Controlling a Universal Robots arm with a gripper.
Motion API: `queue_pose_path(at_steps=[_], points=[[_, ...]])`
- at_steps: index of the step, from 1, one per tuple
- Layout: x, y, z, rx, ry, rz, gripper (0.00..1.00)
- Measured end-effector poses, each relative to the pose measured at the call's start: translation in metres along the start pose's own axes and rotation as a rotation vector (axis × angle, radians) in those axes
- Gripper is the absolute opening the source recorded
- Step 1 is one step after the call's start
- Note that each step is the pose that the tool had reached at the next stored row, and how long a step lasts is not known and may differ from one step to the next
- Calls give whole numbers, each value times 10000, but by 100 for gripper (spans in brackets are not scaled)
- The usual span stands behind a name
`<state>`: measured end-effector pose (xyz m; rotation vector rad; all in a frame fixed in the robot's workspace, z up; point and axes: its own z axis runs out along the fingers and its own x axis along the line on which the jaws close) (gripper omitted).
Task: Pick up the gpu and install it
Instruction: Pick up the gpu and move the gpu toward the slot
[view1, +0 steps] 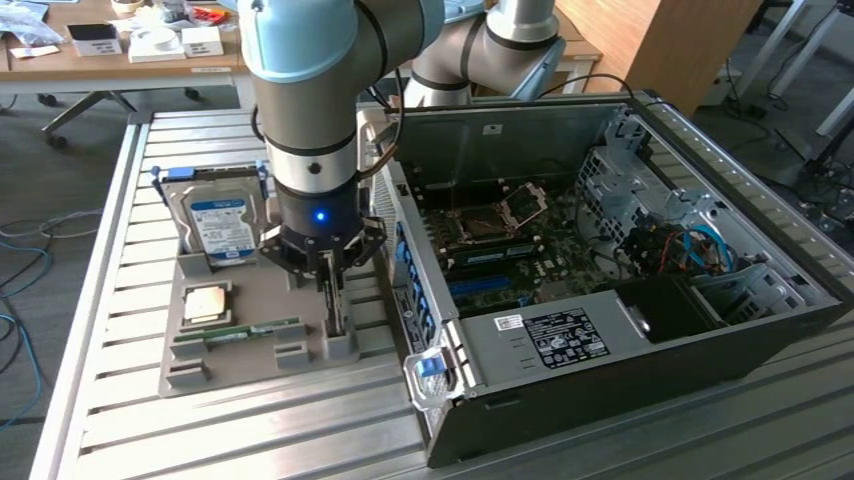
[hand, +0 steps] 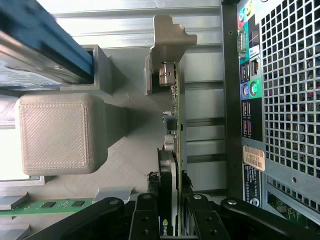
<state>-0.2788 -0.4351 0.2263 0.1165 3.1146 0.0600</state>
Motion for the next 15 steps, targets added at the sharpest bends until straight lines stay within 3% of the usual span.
queue_pose_path(at_steps=[15], points=[[0,0,1,-1,0,0,27]])
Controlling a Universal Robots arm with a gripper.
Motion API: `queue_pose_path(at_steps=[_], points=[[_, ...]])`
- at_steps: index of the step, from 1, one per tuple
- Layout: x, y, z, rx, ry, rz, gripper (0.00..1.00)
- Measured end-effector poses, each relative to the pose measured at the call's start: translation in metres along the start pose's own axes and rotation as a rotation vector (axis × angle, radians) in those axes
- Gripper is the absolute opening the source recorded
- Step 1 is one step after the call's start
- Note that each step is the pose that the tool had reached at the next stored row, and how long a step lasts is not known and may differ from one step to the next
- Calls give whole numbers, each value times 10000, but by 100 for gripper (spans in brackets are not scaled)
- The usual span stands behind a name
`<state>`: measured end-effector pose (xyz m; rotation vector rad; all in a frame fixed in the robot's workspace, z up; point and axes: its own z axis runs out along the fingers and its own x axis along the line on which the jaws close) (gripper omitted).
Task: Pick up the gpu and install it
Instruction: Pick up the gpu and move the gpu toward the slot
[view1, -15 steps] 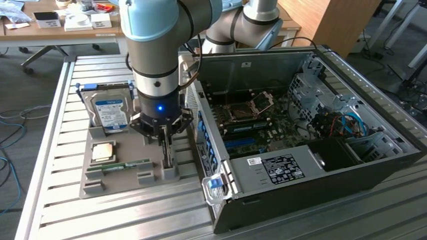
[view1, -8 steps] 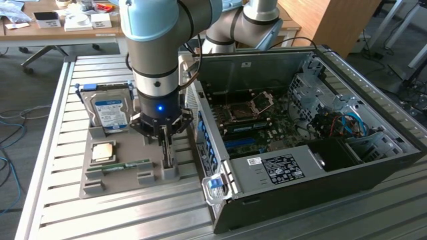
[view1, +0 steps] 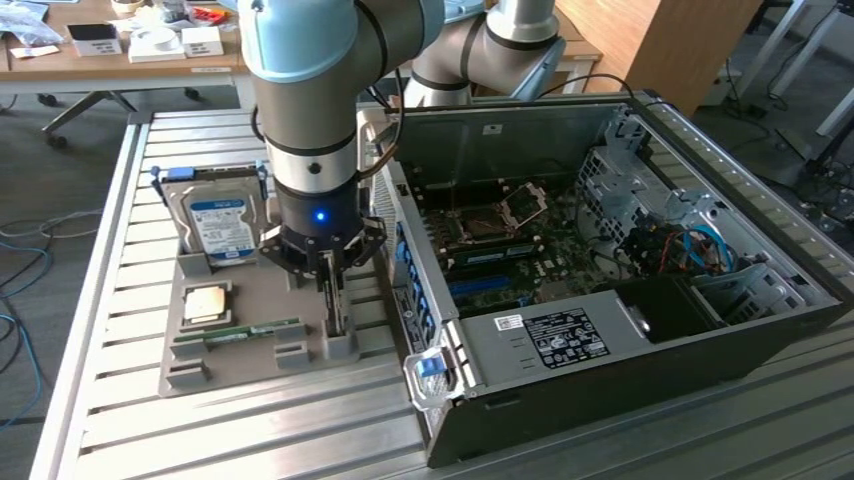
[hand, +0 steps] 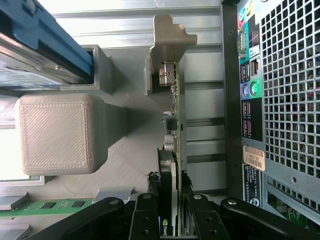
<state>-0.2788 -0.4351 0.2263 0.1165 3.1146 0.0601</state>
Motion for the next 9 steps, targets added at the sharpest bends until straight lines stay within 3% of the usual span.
queue_pose_path(at_steps=[9], points=[[0,0,3,-1,3,-57,27]])
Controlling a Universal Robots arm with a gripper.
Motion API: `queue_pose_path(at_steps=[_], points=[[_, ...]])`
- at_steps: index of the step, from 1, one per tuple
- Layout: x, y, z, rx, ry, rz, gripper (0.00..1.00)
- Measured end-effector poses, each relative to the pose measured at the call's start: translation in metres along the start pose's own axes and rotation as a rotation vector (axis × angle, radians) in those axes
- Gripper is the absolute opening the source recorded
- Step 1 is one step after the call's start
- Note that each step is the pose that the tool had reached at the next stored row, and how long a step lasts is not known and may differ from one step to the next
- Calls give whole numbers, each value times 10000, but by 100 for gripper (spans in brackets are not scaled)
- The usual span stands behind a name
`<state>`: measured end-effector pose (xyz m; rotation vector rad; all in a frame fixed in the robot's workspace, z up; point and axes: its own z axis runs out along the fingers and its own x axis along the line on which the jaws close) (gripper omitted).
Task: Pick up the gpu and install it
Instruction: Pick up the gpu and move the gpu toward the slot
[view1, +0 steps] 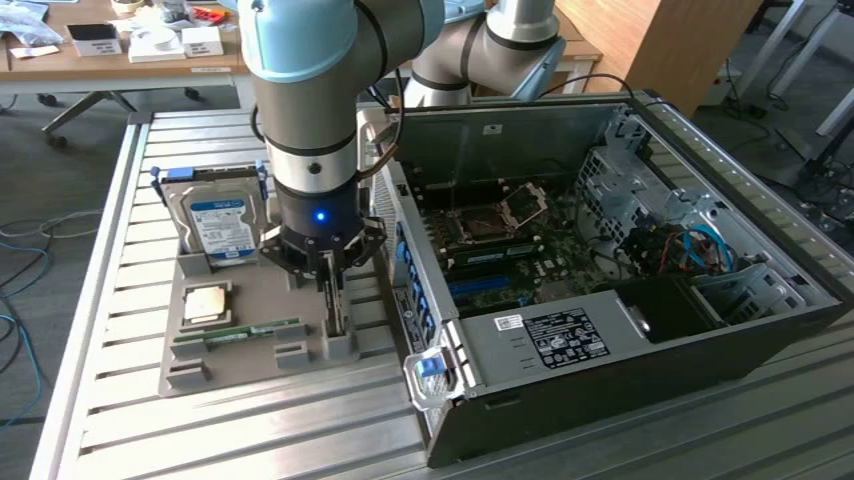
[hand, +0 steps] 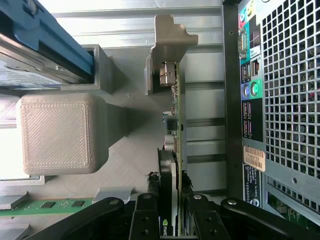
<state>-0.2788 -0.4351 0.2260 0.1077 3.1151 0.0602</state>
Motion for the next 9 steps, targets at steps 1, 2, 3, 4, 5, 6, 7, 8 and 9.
queue_pose_path(at_steps=[1,2,3,4,5,6,7,8,9], points=[[0,0,0,-1,1,-37,27],[0,0,0,-3,2,-85,27],[0,0,0,-3,3,-113,27],[0,0,0,-3,4,-114,27],[0,0,0,-3,5,-114,27],[0,0,0,-3,5,-115,27],[0,0,0,-3,5,-115,27],[0,0,0,-3,4,-115,27],[0,0,-2,-5,2,-115,27]])
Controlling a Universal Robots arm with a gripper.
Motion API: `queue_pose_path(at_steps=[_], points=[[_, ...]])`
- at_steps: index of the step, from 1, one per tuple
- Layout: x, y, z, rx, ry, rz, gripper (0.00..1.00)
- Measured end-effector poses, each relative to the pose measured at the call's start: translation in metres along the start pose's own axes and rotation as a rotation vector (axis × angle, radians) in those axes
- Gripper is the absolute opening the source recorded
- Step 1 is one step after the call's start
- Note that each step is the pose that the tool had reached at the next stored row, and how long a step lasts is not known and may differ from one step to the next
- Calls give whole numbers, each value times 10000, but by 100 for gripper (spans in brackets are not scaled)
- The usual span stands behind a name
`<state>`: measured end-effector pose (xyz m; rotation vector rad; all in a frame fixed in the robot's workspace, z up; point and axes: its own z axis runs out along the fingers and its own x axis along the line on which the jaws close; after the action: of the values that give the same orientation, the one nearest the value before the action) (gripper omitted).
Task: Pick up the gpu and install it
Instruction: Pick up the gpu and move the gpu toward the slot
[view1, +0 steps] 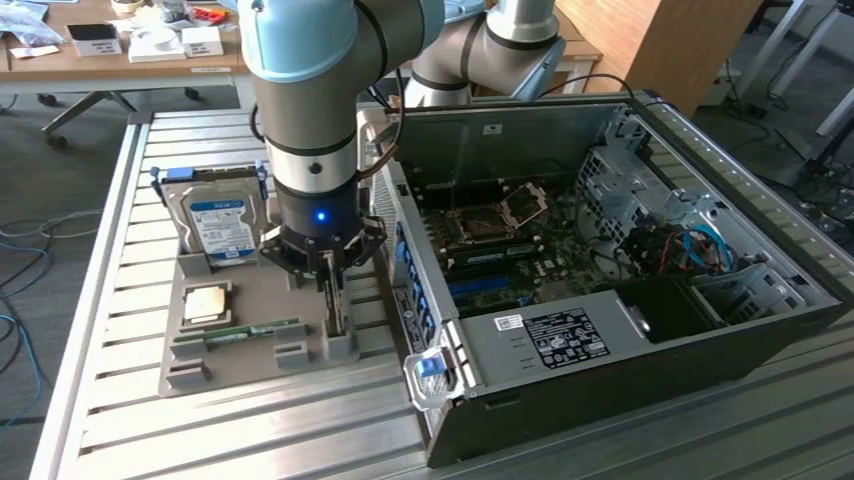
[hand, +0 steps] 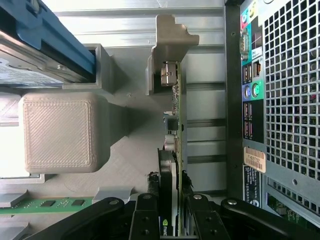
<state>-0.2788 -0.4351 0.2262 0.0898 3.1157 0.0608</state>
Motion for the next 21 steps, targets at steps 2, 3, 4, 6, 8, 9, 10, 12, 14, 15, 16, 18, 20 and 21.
queue_pose_path(at_steps=[2,3,4,6,8,9,10,12,14,15,16,18,20,21], points=[[-1,1,-32,-2,-1,0,27],[-1,2,-57,2,2,0,27],[-2,3,-79,1,1,0,27],[-3,5,-136,1,1,1,27],[-4,8,-199,2,1,0,27],[-5,9,-232,2,1,0,27],[-6,10,-267,2,2,1,27],[-7,14,-349,2,2,1,27],[-10,17,-430,2,2,0,27],[-10,19,-472,1,2,1,27],[-11,20,-513,1,1,1,27],[-13,24,-600,1,2,0,27],[-15,27,-673,2,1,1,27],[-16,28,-713,2,2,0,27]])
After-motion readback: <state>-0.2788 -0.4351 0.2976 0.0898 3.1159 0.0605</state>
